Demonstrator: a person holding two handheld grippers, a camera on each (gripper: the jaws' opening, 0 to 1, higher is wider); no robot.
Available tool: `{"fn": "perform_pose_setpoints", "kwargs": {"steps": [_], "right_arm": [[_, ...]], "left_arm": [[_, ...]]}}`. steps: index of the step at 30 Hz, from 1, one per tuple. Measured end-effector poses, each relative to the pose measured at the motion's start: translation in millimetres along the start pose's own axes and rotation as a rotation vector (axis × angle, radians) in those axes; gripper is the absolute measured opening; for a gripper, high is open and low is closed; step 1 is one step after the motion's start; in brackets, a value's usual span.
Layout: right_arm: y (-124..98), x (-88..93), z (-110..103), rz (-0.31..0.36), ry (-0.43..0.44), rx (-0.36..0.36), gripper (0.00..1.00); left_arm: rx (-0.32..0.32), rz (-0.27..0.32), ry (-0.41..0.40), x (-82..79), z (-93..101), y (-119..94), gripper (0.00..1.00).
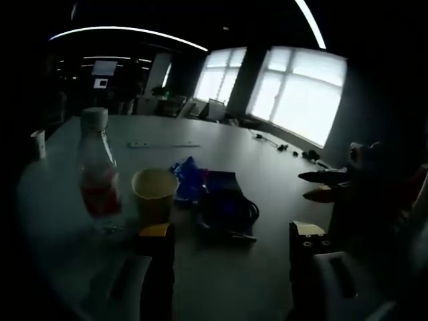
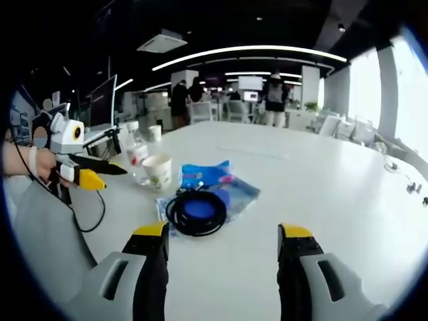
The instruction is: Arrange the tabletop items into an orderly group along one side of the table until the central work area is clear of visible clutter.
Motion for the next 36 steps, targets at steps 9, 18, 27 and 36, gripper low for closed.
{"fn": "perform_pose_setpoints", "kwargs": {"steps": [9, 18, 27, 36], "right_arm": [[3.3, 2.1, 5.7, -0.010, 0.014, 0.000, 0.63], [10.5, 3.0, 9.2, -0.025, 0.008, -0.009, 0.61], [16.8, 1.8, 8.6, -0.039, -0.010, -0.029, 0.59], [25.3, -0.1, 8.0, -0.050, -0.023, -0.049, 0.55]], "left_arm": [[-0.016, -0.039, -0.016, -0.1, -0.8, 5.7, 0.61], [-0.034, -0.032, -0.047, -0.7, -5.2, 12.6, 0.56], [-0.029, -0.044, -0.058, -0.2, -4.7, 22.2, 0.51], [-0.030, -0.030, -0.100, -0.4, -8.0, 37.2, 0.44]]}}
Point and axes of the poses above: the point that each gripper's makers call its tool centre point, and the gripper's own axes: y roughly forward along the fingers, z roughly to its right, x roughly out of its underside, the point moved 5 cm from there along -y, roughly backward along the fingers, and after that the axes turned 9 degrees about x, right-handed, at the moved point
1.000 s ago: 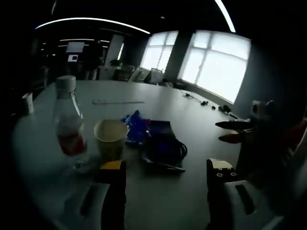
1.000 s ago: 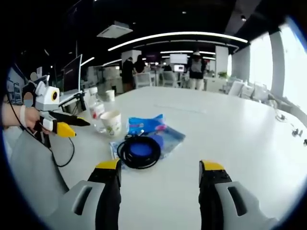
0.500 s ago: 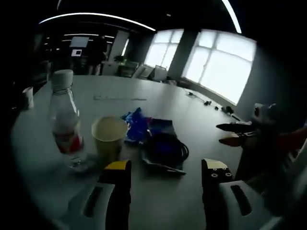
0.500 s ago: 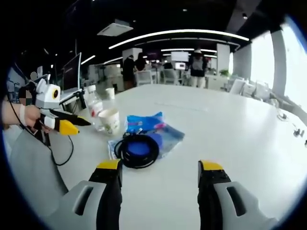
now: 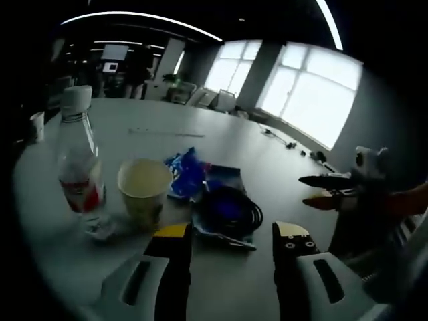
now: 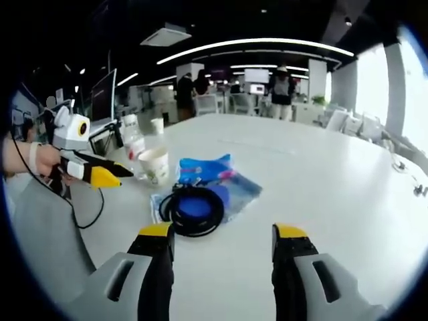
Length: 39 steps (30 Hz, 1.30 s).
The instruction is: Arrange the tabletop items into an orderly group along one side of the table until the central work area is clear of visible clutter.
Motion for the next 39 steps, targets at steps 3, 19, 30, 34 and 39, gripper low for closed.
{"fn": "perform_pose_setpoints", "kwargs": {"steps": [3, 19, 30, 34, 39], "right_arm": [[3.1, -2.2, 0.2, -0.002, -0.006, -0.007, 0.54], [28.8, -2.7, -4.4, -0.046, -0.028, -0.089, 0.45], [45.6, -2.9, -8.6, -0.064, -0.039, -0.118, 0.41], [51.4, -4.1, -11.2, -0.070, -0.037, -0.132, 0.38], [58.7, -5.3, -12.3, -0.076, -0.042, -0.143, 0.36]], "left_arm": [[0.003, -0.004, 0.000, -0.2, 1.5, 5.4, 0.42], [0.010, -0.013, -0.099, 0.3, -4.4, 34.3, 0.33], [-0.010, -0.049, -0.161, 9.7, -9.6, 49.5, 0.32], [-0.023, -0.049, -0.179, 10.7, -10.9, 51.0, 0.31], [-0.031, -0.063, -0.195, 13.8, -12.1, 54.2, 0.29]]}}
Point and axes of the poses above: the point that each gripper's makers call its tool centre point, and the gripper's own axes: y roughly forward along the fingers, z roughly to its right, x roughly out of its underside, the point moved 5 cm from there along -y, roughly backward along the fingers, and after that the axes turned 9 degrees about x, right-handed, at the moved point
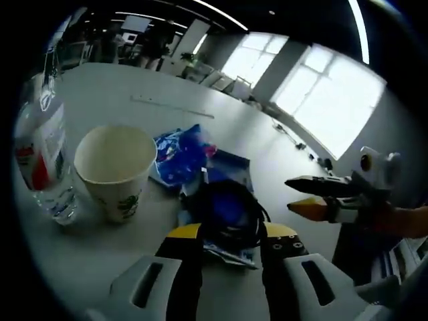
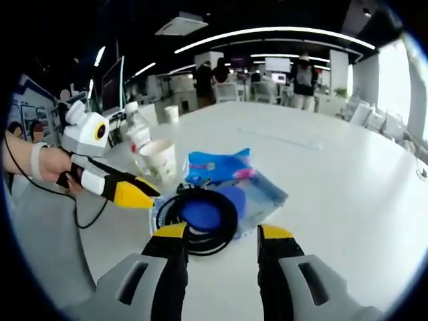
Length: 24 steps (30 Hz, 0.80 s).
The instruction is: Arrange the tabletop items into an orderly group along one side of the table until the central work area is clear of visible clutter.
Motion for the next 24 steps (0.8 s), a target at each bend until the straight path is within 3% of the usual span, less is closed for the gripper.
{"fn": "perform_pose_setpoints", "kwargs": {"steps": [24], "right_arm": [[46.3, 6.3, -0.8, -0.088, -0.018, -0.040, 0.30]], "left_arm": [[-0.074, -0.032, -0.069, 3.6, -9.5, 9.4, 0.21]]}}
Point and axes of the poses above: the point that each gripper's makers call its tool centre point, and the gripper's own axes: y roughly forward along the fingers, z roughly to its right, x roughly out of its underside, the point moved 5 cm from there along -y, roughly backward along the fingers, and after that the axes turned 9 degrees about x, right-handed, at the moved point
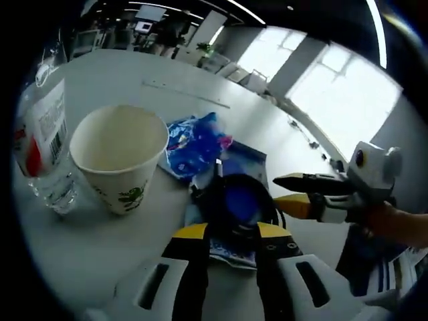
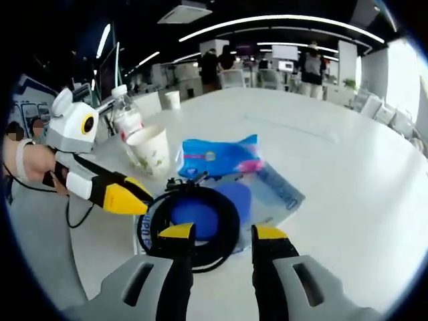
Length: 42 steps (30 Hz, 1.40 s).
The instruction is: Arrange the tabletop items into an orderly group along one side of the table until the central work area is clear of visible clutter.
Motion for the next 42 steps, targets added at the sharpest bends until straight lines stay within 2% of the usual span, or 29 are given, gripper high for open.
{"fn": "perform_pose_setpoints", "kwargs": {"steps": [7, 12, 20, 30, 33, 35, 37, 42], "right_arm": [[3.4, 6.0, 0.8, -0.025, 0.007, -0.007, 0.30], [6.5, 9.0, 0.4, -0.039, 0.007, -0.010, 0.30], [9.1, 13.1, -1.9, -0.057, 0.015, -0.017, 0.28], [14.9, 12.8, -4.8, -0.065, 0.032, -0.008, 0.20], [15.3, 11.4, -1.8, -0.065, 0.049, 0.012, 0.15], [15.3, 10.8, 0.9, -0.072, 0.096, 0.013, 0.13], [14.9, 10.0, 1.9, -0.067, 0.101, 0.019, 0.09], [14.3, 9.7, 1.7, -0.066, 0.105, 0.026, 0.07]], "left_arm": [[-0.007, -0.009, -0.001, 0.1, -0.7, 3.2, 0.19], [-0.009, -0.033, -0.004, 1.4, -2.8, 9.6, 0.13], [-0.018, -0.025, -0.007, 1.0, -6.4, 11.1, 0.10], [-0.039, -0.025, -0.010, 2.7, -11.8, 12.1, 0.04], [-0.043, -0.021, -0.017, 3.0, -14.3, 11.7, 0.02], [-0.045, -0.016, -0.028, 2.9, -14.5, 11.2, 0.02], [-0.044, -0.011, -0.028, 2.5, -13.1, 11.5, 0.01], [-0.044, 0.003, -0.034, 1.6, -11.1, 11.5, 0.00]]}}
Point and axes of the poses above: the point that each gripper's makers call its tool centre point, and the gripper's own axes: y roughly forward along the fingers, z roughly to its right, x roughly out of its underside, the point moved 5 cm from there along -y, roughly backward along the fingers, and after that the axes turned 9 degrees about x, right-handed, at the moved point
